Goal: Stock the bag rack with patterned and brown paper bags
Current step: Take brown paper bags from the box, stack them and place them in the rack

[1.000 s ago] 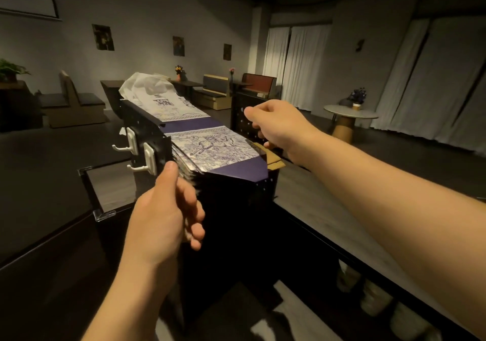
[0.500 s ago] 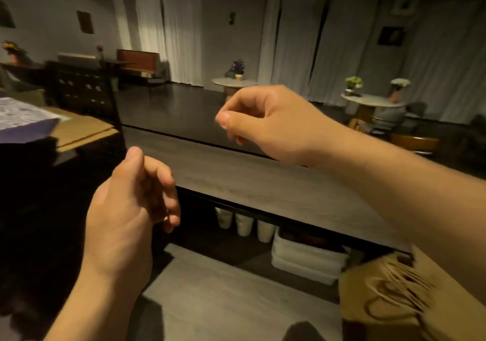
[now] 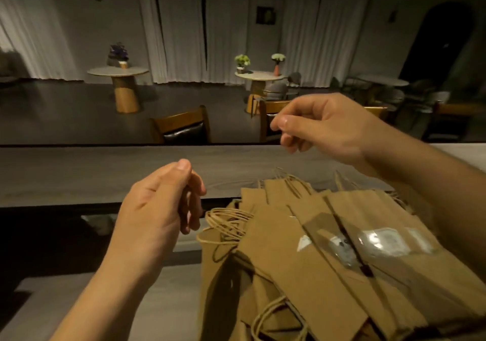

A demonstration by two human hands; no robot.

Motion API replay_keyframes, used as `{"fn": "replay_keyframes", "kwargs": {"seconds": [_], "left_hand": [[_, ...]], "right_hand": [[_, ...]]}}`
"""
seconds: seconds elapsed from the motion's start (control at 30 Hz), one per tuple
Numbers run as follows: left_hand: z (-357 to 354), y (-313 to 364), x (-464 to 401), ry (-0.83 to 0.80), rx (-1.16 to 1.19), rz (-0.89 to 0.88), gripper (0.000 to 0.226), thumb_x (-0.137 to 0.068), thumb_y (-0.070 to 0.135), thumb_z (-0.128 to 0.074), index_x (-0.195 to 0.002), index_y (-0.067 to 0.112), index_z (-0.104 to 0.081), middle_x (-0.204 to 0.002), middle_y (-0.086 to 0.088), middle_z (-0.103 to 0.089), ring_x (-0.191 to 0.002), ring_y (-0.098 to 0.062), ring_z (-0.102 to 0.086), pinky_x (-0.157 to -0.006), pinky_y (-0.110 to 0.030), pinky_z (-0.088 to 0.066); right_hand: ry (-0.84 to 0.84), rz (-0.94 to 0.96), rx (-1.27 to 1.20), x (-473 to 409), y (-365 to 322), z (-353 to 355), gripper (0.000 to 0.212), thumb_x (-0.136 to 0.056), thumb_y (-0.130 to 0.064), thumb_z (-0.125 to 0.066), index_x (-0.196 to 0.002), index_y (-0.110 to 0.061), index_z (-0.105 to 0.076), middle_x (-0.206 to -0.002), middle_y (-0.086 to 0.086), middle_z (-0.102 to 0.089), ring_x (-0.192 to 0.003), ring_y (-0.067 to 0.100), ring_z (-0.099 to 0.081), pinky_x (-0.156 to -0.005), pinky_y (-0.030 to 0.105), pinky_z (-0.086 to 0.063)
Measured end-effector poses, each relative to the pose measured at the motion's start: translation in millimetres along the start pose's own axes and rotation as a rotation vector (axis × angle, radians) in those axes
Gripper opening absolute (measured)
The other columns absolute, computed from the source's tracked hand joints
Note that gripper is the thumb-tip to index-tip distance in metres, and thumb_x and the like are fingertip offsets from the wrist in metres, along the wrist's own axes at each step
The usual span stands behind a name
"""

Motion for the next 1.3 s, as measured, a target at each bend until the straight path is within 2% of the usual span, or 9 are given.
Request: {"fn": "replay_keyframes", "kwargs": {"seconds": [0.37,0.53,0.63,0.77,0.9,0.97,1.07,1.2,1.3], "left_hand": [[-108,-27,1,-0.284,-0.183,0.048,0.034,-0.088,0.058,-0.05,-0.083,0.031,-0.07,-0.068,-0.004,-0.066,-0.062,-0.015,-0.063,-0.066,-0.037,-0.051],[-142,-55,2,-0.421,-0.637,0.106,0.026,-0.096,0.055,-0.053,-0.088,0.035,-0.067,-0.075,0.022,-0.069,-0.071,0.002,-0.063,-0.065,-0.019,-0.048],[-154,-64,1,-0.426,-0.819,0.166,0.029,-0.095,0.06,-0.053,-0.106,0.035,-0.064,-0.078,0.015,-0.072,-0.084,0.002,-0.062,-0.076,-0.022,-0.05],[-165,-82,-5,-0.4,-0.542,0.429,0.066,-0.081,0.067,-0.059,-0.14,0.037,-0.053,-0.098,0.006,-0.076,-0.093,-0.015,-0.073,-0.094,-0.038,-0.058],[-179,-91,-3,-0.319,-0.003,0.685,0.061,-0.092,0.038,-0.072,-0.145,0.028,-0.043,-0.092,-0.013,-0.071,-0.075,-0.024,-0.063,-0.078,-0.037,-0.053],[-178,-93,-3,-0.273,0.08,0.71,0.047,-0.096,0.029,-0.069,-0.136,0.024,-0.044,-0.106,-0.022,-0.072,-0.076,-0.026,-0.062,-0.073,-0.039,-0.052],[-179,-88,-5,-0.27,0.075,0.683,0.046,-0.098,0.023,-0.067,-0.139,0.018,-0.047,-0.113,-0.02,-0.073,-0.081,-0.024,-0.064,-0.073,-0.035,-0.051],[-170,-66,4,-0.436,-0.666,0.285,0.064,-0.095,0.051,-0.063,-0.151,0.043,-0.034,-0.128,0.023,-0.062,-0.118,0.0,-0.056,-0.101,-0.022,-0.044],[-171,-57,9,-0.574,-1.148,0.116,0.088,-0.087,0.065,-0.064,-0.158,0.044,-0.017,-0.153,0.015,-0.041,-0.141,-0.012,-0.039,-0.117,-0.031,-0.032]], "right_hand": [[0.048,-0.307,0.103,35,122,53,0.008,-0.101,-0.038,-0.064,-0.104,-0.033,-0.069,-0.092,-0.006,-0.074,-0.086,0.011,-0.07,-0.072,0.028,-0.053],[-0.088,-0.554,0.547,58,191,40,0.031,-0.096,-0.051,-0.064,-0.113,-0.026,-0.06,-0.089,-0.007,-0.068,-0.08,0.009,-0.068,-0.067,0.028,-0.056],[-0.064,-0.755,0.625,74,220,27,0.055,-0.089,-0.054,-0.065,-0.128,-0.016,-0.053,-0.109,0.001,-0.057,-0.095,0.02,-0.06,-0.076,0.033,-0.054],[-0.033,-0.742,0.54,71,223,3,0.08,-0.079,-0.06,-0.072,-0.139,-0.016,-0.042,-0.135,0.008,-0.053,-0.111,0.026,-0.053,-0.088,0.039,-0.05],[-0.116,-0.644,0.451,65,220,-32,0.123,-0.067,-0.073,-0.076,-0.161,-0.017,-0.02,-0.153,0.011,-0.045,-0.138,0.031,-0.045,-0.114,0.048,-0.044],[-0.09,-0.647,0.349,63,227,-36,0.109,-0.056,-0.073,-0.078,-0.142,-0.012,-0.048,-0.119,0.005,-0.067,-0.108,0.022,-0.064,-0.095,0.045,-0.057],[-0.114,-0.601,0.041,61,231,-25,0.045,-0.07,-0.044,-0.089,-0.087,-0.009,-0.067,-0.065,-0.001,-0.069,-0.057,0.012,-0.065,-0.059,0.035,-0.058],[-0.129,-0.659,-0.171,59,225,12,0.02,-0.085,-0.02,-0.085,-0.096,-0.012,-0.07,-0.082,0.003,-0.081,-0.078,0.02,-0.079,-0.071,0.033,-0.06],[-0.035,-0.682,-0.337,55,235,37,0.03,-0.086,-0.016,-0.083,-0.112,-0.017,-0.069,-0.086,0.001,-0.082,-0.079,0.017,-0.08,-0.069,0.032,-0.062]]}}
Point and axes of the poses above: each hand's wrist, its own x-axis away from the middle knuckle, its own z-axis out of the back of the hand, y = z × x, the point moved 2 cm from there along -x, towards the middle knuckle
